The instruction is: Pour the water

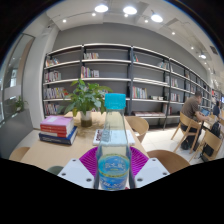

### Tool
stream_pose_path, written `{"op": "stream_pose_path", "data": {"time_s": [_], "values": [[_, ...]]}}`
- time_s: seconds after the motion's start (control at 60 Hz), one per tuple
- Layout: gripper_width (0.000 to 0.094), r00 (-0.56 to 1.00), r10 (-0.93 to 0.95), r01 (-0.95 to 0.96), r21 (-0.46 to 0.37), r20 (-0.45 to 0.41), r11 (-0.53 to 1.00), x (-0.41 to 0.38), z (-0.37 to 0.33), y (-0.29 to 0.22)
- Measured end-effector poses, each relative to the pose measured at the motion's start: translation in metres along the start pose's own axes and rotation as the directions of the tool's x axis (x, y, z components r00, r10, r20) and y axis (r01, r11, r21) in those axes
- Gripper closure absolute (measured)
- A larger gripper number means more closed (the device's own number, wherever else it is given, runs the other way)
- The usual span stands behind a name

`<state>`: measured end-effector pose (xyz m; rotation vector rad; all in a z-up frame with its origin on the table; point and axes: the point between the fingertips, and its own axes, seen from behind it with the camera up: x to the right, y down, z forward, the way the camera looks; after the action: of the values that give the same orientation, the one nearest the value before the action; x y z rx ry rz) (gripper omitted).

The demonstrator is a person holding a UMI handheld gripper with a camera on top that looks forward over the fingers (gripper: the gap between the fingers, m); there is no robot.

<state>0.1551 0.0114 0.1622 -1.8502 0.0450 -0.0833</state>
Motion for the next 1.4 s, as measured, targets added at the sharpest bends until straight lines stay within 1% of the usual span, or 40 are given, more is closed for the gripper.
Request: {"op": "stream_pose_path", "data": {"time_s": [0.083, 0.117, 0.133, 0.25, 0.267, 0.283, 0.317, 0.45, 0.483, 0.567, 0.6, 0.617, 0.667, 0.7, 0.75, 0.9, 0.95, 1.0, 1.133, 1.25, 1.267, 1.4], "values": [[0.0534, 1.0, -0.016, 0.016, -0.032, -0.007, 0.999, 0.007, 0.007, 0.025], [0.0532, 1.0, -0.023, 0.023, -0.033, -0.008, 0.999, 0.022, 0.025, 0.046], [0.0533, 1.0, -0.022, 0.021, -0.044, -0.014, 0.999, 0.01, 0.012, 0.036], [0.0508, 0.999, -0.043, 0.041, -0.08, -0.023, 0.996, 0.016, 0.017, 0.062], [0.0513, 0.999, -0.046, 0.044, -0.07, -0.025, 0.997, 0.017, 0.013, 0.064], [0.0515, 0.999, -0.038, 0.037, -0.041, -0.028, 0.998, 0.018, 0.011, 0.058], [0.0512, 0.999, -0.018, 0.016, -0.042, -0.033, 0.999, 0.018, 0.009, 0.061], [0.0504, 0.998, 0.033, -0.033, 0.002, -0.053, 0.999, 0.022, 0.003, 0.063], [0.0489, 0.998, 0.035, -0.035, 0.011, -0.055, 0.999, 0.022, 0.0, 0.064], [0.0414, 0.997, 0.044, -0.043, 0.023, -0.068, 0.999, 0.025, -0.001, 0.063], [0.0393, 0.996, 0.051, -0.051, -0.002, -0.07, 0.999, 0.024, -0.001, 0.068], [0.0376, 0.996, 0.05, -0.052, -0.028, -0.072, 0.998, 0.024, -0.002, 0.073], [0.0279, 0.996, 0.029, -0.038, -0.097, -0.09, 0.995, 0.027, -0.005, 0.087], [0.022, 0.994, 0.016, -0.029, -0.126, -0.104, 0.992, 0.028, -0.005, 0.097], [0.017, 0.994, -0.005, -0.013, -0.161, -0.11, 0.987, 0.027, -0.021, 0.106], [0.017, 0.989, -0.022, -0.017, -0.264, -0.144, 0.964, 0.016, -0.071, 0.144], [0.017, 0.991, -0.036, -0.006, -0.308, -0.131, 0.951, 0.003, -0.094, 0.157], [0.0168, 0.993, -0.033, -0.006, -0.332, -0.113, 0.943, -0.017, -0.114, 0.164], [0.0159, 0.998, -0.008, -0.016, -0.358, -0.065, 0.933, -0.077, -0.164, 0.16], [0.0165, 0.999, 0.033, -0.039, -0.324, -0.024, 0.945, -0.128, -0.2, 0.133], [0.0163, 0.999, 0.035, -0.039, -0.32, -0.019, 0.947, -0.132, -0.196, 0.126], [0.0162, 1.0, 0.019, -0.017, -0.273, 0.004, 0.962, -0.168, -0.229, 0.084]]}}
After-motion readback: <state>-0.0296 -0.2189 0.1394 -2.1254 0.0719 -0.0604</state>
